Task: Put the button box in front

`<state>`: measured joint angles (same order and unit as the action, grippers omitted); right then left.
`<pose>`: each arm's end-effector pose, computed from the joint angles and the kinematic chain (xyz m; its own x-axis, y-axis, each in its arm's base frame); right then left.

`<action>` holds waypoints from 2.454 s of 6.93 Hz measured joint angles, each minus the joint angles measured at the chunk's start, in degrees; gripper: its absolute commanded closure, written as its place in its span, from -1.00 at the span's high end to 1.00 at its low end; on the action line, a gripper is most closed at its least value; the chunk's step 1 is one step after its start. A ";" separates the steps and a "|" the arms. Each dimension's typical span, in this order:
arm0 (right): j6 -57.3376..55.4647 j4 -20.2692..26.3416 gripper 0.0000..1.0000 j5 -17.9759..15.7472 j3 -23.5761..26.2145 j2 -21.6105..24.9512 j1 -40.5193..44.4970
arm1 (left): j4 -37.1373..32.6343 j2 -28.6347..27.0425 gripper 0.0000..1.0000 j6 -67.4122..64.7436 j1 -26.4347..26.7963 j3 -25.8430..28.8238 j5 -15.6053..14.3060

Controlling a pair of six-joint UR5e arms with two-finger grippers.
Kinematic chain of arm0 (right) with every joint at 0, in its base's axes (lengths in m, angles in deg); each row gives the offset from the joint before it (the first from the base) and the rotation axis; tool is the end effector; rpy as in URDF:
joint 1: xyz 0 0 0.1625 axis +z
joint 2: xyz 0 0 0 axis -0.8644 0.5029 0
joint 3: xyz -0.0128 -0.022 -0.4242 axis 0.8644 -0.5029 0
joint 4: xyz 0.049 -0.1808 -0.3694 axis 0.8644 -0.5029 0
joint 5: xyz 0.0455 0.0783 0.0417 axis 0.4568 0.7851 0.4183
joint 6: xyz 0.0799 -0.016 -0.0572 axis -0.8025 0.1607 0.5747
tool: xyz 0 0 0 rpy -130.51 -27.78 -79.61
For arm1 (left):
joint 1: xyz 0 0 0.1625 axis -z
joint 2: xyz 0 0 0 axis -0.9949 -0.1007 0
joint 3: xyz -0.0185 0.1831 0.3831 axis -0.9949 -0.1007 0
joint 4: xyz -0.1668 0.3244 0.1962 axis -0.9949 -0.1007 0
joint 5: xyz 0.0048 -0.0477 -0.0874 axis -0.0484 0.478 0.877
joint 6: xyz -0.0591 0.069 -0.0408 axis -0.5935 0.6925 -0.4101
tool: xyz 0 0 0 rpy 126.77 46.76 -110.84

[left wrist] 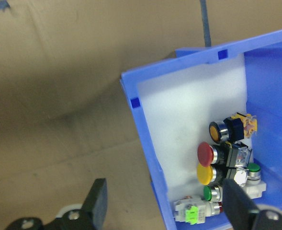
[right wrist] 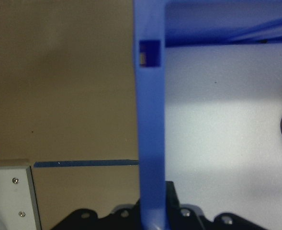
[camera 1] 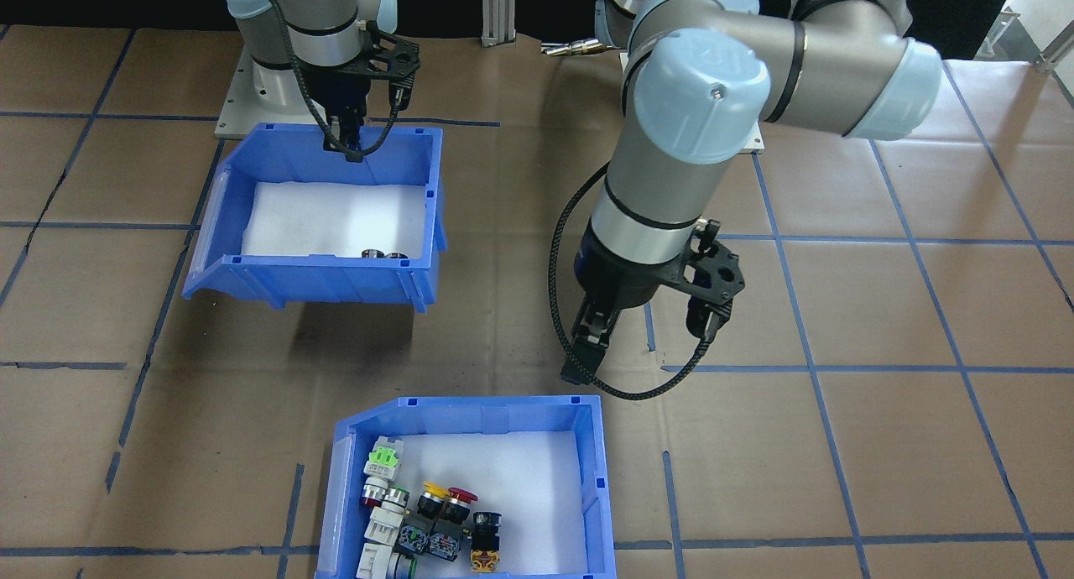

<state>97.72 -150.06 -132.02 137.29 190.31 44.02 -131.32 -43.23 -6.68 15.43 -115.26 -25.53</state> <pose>0.2131 -0.3287 0.3560 -0.0519 -0.9986 -0.0135 -0.9972 0.0510 0.0546 -0.2470 -0.5969 0.4272 -0.4035 -0.8981 0.1749 -0.9062 0.4186 0.0591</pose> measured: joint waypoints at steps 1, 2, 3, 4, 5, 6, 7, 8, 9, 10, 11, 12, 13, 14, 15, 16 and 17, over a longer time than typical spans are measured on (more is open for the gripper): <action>-4.01 -3.30 -0.95 -0.20 -0.02 -2.42 4.48 | -4.02 3.52 0.99 10.85 -1.76 -0.71 -1.06; -6.91 -6.64 -0.95 -0.37 -0.02 -4.88 8.43 | -8.01 6.65 0.99 24.21 -3.47 -1.44 -3.58; -9.32 -9.89 -0.95 -0.44 -0.04 -7.41 11.73 | -10.91 9.83 0.99 38.13 -4.64 -2.83 -7.06; -11.52 -12.63 -0.95 -0.58 -0.07 -9.75 14.56 | -13.54 13.48 0.99 49.73 -5.33 -5.31 -10.26; -13.29 -14.46 -0.94 -0.76 -0.08 -11.46 16.69 | -15.97 16.87 1.00 58.70 -5.93 -8.16 -11.63; -14.69 -15.39 -0.94 -0.79 -0.07 -12.46 18.01 | -17.25 19.89 1.00 66.95 -6.30 -10.52 -11.92; -15.87 -15.68 -0.92 -0.78 -0.01 -12.89 18.84 | -18.21 21.89 1.00 72.69 -6.53 -11.75 -10.80; -16.87 -15.75 -0.61 -0.85 0.02 -13.11 19.52 | -19.51 22.91 1.00 77.39 -7.16 -12.18 -8.28; -17.45 -15.78 0.39 -0.90 0.02 -13.23 19.90 | -21.12 23.61 1.00 81.44 -8.07 -12.35 -5.96; -18.25 -15.76 0.99 -0.73 0.01 -13.30 20.04 | -21.79 23.91 1.00 83.49 -8.78 -12.41 -5.11; -19.13 -15.67 1.00 -0.57 -0.02 -13.30 20.06 | -21.86 24.08 1.00 84.11 -9.15 -12.41 -5.15; -19.57 -15.34 1.00 -0.64 -0.35 -13.18 20.02 | -21.82 24.15 1.00 84.26 -9.36 -12.38 -5.30; -19.69 -14.64 1.00 -0.76 -1.21 -12.76 19.69 | -21.71 24.16 1.00 84.28 -9.51 -12.34 -5.43; -19.73 -12.51 1.00 -0.80 -2.50 -11.80 19.01 | -21.61 24.19 1.00 84.26 -9.59 -12.32 -5.88; -19.76 -8.38 1.00 -0.85 -4.22 -10.16 17.90 | -21.57 24.22 1.00 84.24 -9.62 -12.31 -6.84; -19.78 -4.44 1.00 -0.91 -5.72 -8.20 15.76 | -21.55 24.27 1.00 84.12 -9.63 -12.31 -7.44; -19.65 -2.18 1.00 -0.85 -6.54 -6.11 12.04 | -21.54 24.30 1.00 83.95 -9.62 -12.31 -7.67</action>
<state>78.07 -152.23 -132.87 130.76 184.20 56.07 -152.87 -18.92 77.27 5.81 -127.57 -33.20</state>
